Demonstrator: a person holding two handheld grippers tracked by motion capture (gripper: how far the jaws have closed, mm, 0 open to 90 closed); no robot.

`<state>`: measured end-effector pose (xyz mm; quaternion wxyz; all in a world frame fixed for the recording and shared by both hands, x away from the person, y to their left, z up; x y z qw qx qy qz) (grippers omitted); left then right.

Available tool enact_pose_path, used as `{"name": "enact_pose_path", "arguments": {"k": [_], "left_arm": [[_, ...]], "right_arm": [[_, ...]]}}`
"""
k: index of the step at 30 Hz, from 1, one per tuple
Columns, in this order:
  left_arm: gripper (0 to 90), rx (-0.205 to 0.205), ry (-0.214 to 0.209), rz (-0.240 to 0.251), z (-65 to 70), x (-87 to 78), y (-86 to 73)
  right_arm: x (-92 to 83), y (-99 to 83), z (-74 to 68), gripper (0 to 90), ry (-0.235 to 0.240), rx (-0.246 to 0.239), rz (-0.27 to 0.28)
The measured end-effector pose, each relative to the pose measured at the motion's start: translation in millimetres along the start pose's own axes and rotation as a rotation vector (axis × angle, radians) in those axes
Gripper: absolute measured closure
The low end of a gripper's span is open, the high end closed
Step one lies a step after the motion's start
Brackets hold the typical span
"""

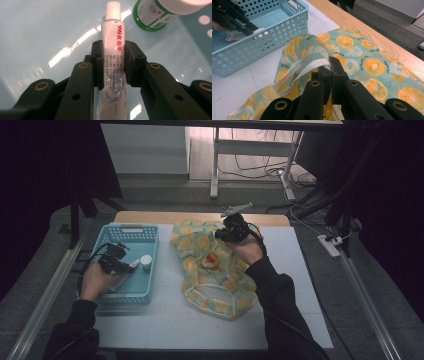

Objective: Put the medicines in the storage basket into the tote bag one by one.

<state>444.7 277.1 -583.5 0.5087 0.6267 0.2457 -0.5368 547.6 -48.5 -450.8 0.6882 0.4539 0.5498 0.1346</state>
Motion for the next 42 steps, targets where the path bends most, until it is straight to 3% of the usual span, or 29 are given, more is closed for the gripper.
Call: {"name": "enact_pose_path", "arguments": {"k": [13,25,33,42], "left_arm": [[72.0,-0.021,-0.005,0.123,-4.2,-25.0,7.9],[72.0,0.024,-0.030,0.208,5.3,-55.3,16.0],[72.0,0.065,-0.058,0.259,25.1,-76.8,22.9],[72.0,0.138,-0.086,0.290,63.6,-92.3,42.4]], "right_arm": [[-0.8,-0.3,1.3,88.6,-0.003,0.000,0.002],[-3.0,1.9,2.5,88.6,-0.004,-0.001,0.011],[-5.7,2.4,5.6,88.6,-0.007,0.006,0.020],[-6.8,4.9,4.9,88.6,-0.008,0.004,0.025]]}}
Point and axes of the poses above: each handheld gripper's, and its own axes: x roughly forward along the jaws, y roughly out of its top, z roughly to its right, the point moved 8 cm from there along x, roughly forward along the jaws
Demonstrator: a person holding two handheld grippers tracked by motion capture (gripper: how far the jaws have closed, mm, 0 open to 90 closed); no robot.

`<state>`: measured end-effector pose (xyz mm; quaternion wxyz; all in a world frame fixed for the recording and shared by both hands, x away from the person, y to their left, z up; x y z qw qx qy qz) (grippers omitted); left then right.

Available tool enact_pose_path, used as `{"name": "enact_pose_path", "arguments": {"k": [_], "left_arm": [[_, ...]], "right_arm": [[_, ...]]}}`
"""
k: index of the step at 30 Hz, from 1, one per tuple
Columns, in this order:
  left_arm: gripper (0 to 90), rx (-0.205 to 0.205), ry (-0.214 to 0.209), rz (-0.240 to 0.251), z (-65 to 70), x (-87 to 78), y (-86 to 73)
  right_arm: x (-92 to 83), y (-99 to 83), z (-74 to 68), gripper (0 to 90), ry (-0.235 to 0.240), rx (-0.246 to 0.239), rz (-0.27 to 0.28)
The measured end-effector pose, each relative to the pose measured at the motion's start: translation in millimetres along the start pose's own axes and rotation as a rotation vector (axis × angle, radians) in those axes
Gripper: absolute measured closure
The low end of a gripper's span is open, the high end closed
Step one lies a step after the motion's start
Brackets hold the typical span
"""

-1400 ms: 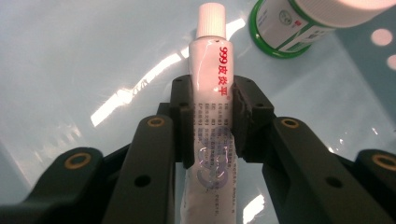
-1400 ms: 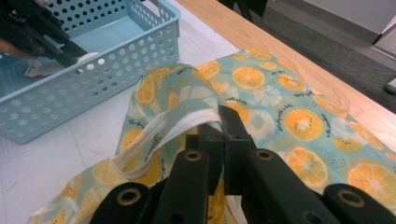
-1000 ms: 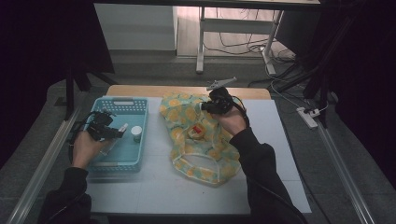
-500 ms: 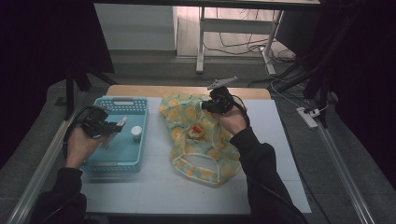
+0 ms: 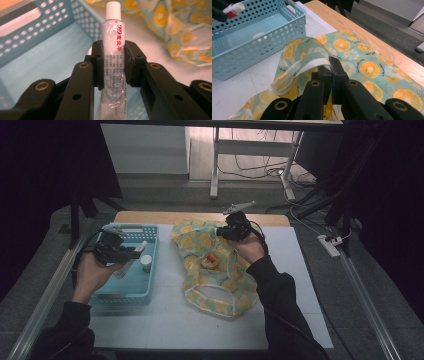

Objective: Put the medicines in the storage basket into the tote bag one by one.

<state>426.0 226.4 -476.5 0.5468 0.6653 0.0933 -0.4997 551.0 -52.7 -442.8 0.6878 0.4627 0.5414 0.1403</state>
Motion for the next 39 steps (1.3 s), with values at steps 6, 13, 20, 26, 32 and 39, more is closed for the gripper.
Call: {"name": "enact_pose_path", "arguments": {"k": [6,13,20,26,32,39], "left_arm": [[72.0,0.046,-0.051,0.017,24.2,6.9,17.0],[71.9,0.106,-0.116,0.027,56.1,21.2,37.1],[71.9,0.165,-0.167,0.031,86.5,40.7,57.0],[71.9,0.201,-0.198,0.028,107.1,55.7,71.9],[71.9,0.228,-0.208,0.020,120.5,67.5,80.0],[71.9,0.250,-0.214,0.007,130.7,82.8,85.4]], "right_arm": [[-3.3,1.6,1.3,88.7,-0.002,0.002,0.010],[-4.8,2.3,2.7,88.7,-0.003,0.004,0.016],[-6.7,3.5,3.4,88.7,-0.006,0.005,0.018],[-9.0,4.6,4.2,88.7,-0.007,0.007,0.024],[-11.7,6.5,4.6,88.7,-0.009,0.004,0.033],[-13.5,8.2,4.8,88.7,-0.007,0.007,0.040]]}}
Point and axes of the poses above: each handheld gripper's, and its own axes: x roughly forward along the jaws, y roughly out of its top, z roughly to its right, the point moved 8 cm from there along x, roughly forward along the jaws
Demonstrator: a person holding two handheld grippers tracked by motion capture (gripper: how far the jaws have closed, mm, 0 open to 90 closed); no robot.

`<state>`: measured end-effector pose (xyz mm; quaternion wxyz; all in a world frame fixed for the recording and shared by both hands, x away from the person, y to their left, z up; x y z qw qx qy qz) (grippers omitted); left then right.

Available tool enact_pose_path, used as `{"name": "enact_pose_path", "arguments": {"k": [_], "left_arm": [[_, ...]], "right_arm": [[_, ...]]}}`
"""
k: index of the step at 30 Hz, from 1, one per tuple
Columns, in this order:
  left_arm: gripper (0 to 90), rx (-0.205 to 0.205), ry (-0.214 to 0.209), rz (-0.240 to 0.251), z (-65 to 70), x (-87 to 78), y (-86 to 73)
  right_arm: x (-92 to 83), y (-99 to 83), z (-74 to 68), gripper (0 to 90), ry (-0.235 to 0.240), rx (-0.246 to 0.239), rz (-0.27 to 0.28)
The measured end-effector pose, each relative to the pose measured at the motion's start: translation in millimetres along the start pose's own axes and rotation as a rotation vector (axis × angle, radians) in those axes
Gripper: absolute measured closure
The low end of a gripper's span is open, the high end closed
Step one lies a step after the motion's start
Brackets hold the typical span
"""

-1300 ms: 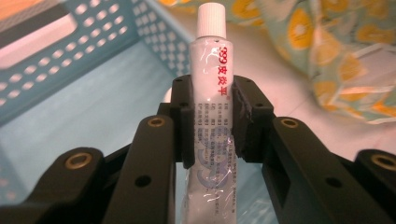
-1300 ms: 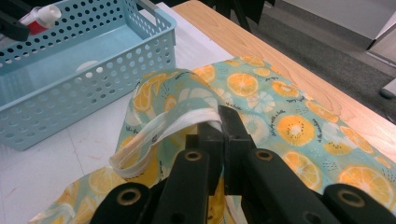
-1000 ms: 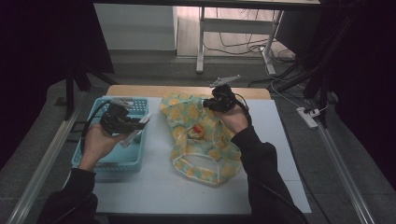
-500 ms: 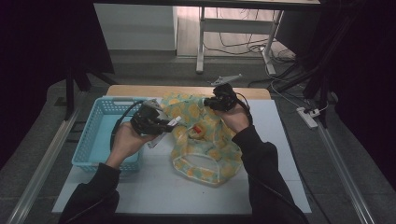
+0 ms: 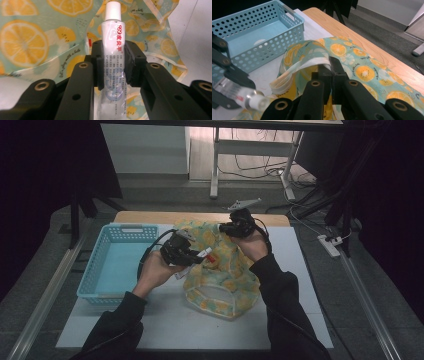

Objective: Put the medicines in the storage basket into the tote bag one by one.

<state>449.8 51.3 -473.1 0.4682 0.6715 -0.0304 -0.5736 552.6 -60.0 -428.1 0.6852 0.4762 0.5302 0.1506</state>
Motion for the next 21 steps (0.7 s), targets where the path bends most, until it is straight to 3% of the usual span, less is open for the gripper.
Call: {"name": "enact_pose_path", "arguments": {"k": [7,21], "left_arm": [[71.8,0.011,-0.007,-0.004,0.9,16.9,8.8],[71.8,0.019,0.017,-0.008,-1.2,52.2,26.0]], "right_arm": [[-2.8,2.1,0.0,88.7,-0.002,-0.004,0.004],[-7.5,2.2,6.6,88.7,-0.014,0.006,0.014]]}}
Point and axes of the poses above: each handheld gripper's, and its own axes: x roughly forward along the jaws, y roughly out of its top, z roughly to its right, the point moved 8 cm from there along x, roughly forward along the jaws
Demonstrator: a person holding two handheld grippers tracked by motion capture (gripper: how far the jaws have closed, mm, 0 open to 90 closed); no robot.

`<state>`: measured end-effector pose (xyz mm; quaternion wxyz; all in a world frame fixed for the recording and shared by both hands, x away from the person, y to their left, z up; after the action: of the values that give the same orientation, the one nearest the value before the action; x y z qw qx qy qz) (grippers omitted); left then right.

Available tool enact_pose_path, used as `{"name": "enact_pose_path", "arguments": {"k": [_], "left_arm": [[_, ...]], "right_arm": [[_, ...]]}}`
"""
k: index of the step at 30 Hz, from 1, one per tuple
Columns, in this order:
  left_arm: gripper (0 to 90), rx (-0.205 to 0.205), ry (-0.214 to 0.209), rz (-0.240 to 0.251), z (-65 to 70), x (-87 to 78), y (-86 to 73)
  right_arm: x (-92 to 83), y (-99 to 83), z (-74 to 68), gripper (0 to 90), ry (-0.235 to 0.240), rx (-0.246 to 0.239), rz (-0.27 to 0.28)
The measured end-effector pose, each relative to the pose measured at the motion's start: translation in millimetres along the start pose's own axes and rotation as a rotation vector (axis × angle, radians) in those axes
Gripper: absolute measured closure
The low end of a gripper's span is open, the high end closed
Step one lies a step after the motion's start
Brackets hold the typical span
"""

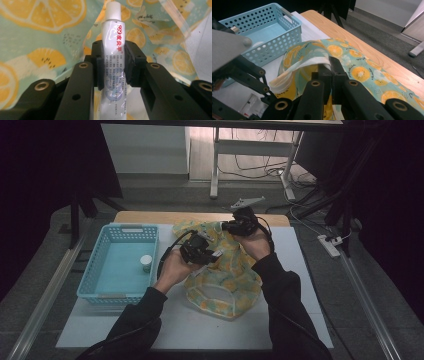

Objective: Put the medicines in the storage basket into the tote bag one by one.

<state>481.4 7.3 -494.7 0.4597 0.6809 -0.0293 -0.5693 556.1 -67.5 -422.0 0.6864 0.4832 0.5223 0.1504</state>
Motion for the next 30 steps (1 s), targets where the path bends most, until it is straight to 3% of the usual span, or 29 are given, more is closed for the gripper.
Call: {"name": "enact_pose_path", "arguments": {"k": [6,12,17,22,30], "left_arm": [[71.8,-0.006,0.007,0.004,-1.2,13.7,10.8],[71.8,-0.011,0.029,-0.007,-5.0,29.4,11.6],[71.8,-0.029,0.021,0.010,-6.4,38.3,15.5],[71.7,-0.030,-0.014,0.027,0.5,43.3,24.0],[71.7,-0.029,0.016,0.015,-1.5,55.4,26.0]], "right_arm": [[-1.3,0.2,4.7,88.7,-0.008,0.006,0.003],[-3.9,-1.0,11.9,88.7,-0.019,0.016,0.001],[-2.3,-7.0,19.1,88.7,-0.028,0.029,-0.007],[-1.3,-11.1,25.2,88.7,-0.035,0.045,-0.011],[-4.9,-9.6,26.0,88.7,-0.039,0.044,-0.007]]}}
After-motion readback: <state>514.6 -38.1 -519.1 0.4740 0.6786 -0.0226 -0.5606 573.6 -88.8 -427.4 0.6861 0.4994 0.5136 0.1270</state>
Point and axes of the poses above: each handheld gripper's, and its own axes: x roughly forward along the jaws, y roughly out of its top, z roughly to its right, the point moved 8 cm from there along x, roughly forward along the jaws
